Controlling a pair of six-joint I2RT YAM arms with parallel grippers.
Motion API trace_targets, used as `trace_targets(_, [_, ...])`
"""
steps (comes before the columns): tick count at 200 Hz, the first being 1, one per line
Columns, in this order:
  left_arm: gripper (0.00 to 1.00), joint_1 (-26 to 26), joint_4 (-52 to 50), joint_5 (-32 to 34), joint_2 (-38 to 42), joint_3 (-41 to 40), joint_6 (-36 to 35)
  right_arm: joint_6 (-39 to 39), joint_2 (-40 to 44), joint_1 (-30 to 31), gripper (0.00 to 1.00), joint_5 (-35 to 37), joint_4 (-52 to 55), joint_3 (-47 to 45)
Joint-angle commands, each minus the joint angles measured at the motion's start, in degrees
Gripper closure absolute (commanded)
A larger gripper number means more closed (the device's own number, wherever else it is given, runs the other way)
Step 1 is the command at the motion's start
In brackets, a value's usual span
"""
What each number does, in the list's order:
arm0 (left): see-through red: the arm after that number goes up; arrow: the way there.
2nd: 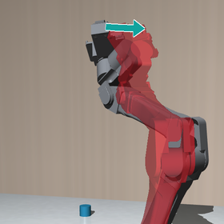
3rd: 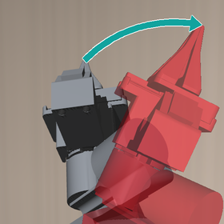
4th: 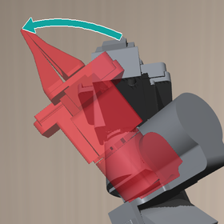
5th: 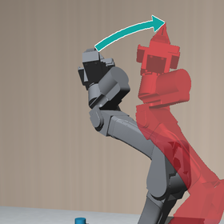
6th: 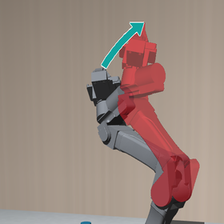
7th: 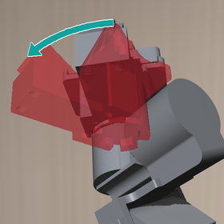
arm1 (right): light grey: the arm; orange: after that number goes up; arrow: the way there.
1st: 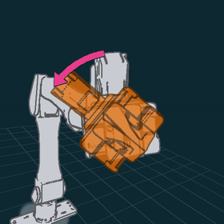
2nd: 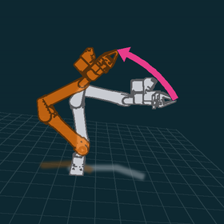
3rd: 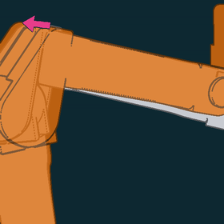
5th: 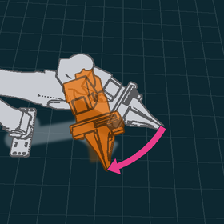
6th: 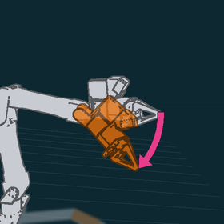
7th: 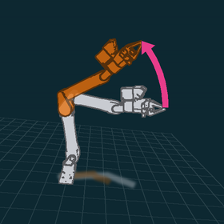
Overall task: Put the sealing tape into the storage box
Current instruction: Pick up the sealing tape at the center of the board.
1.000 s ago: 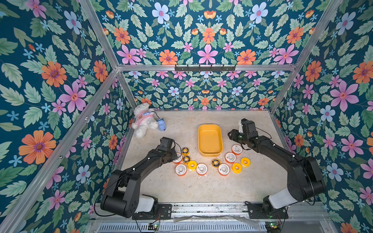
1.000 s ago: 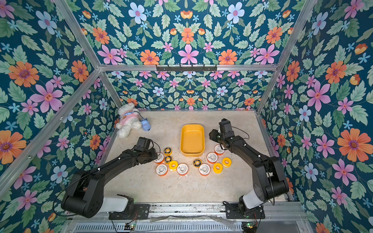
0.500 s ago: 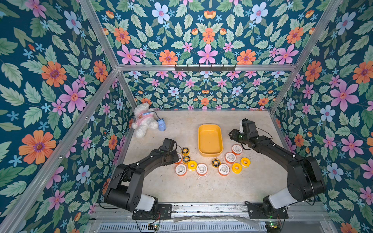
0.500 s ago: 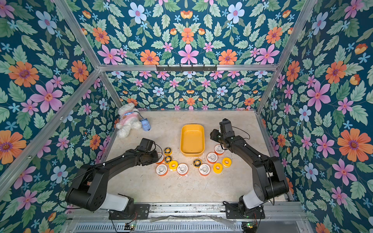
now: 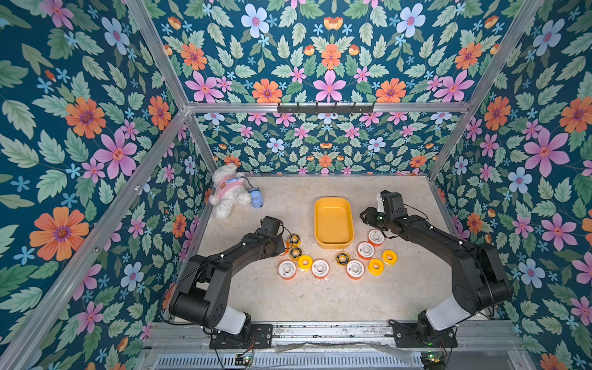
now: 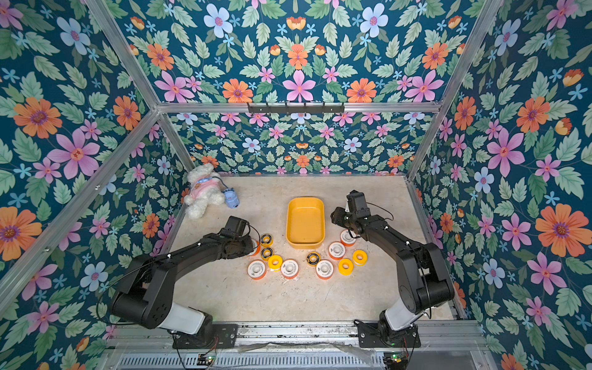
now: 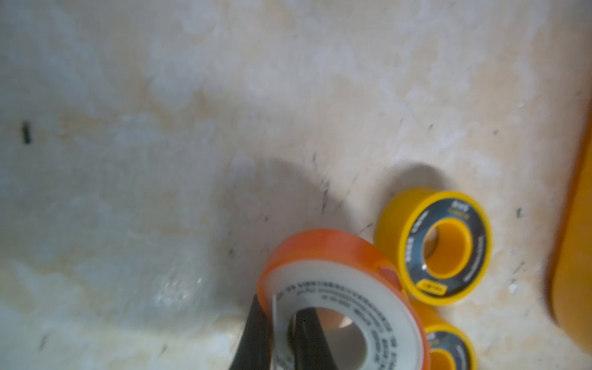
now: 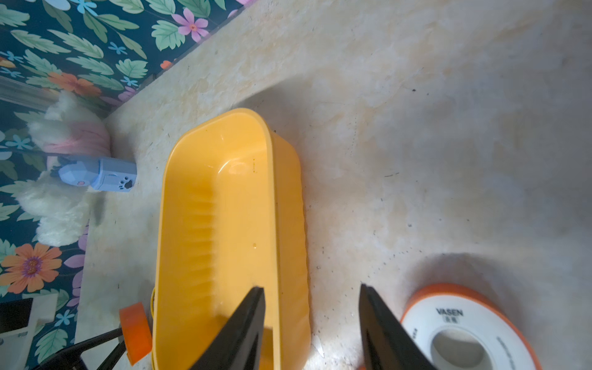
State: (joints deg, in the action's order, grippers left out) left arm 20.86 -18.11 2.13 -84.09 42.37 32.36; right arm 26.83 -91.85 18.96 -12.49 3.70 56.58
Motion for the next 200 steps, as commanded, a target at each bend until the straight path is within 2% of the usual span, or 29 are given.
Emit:
trace_targets(1, [0.91,0.0,-3.5,3.7,2.8,1.7,0.0,-1.4,-1.3,0.1,0.48,-5.1,-1.4,0.8])
trace_targets(56, [0.88,0.7,-5.3,1.8,1.3,6.3,-0.8,-1.4,-4.7,0.5,0.47,-6.1,-1.1,2.0])
trace_targets(104, [0.85,5.0,-7.7,2.3,-1.5,12.6,-1.1,-2.7,-7.3,1.7,0.47,-6.6,0.7,3.8])
trace_targets(200, [0.82,13.5,-9.3,-1.9,-13.9,32.9,-2.5,-0.7,-9.6,1.8,0.49,-2.2,0.1,4.6])
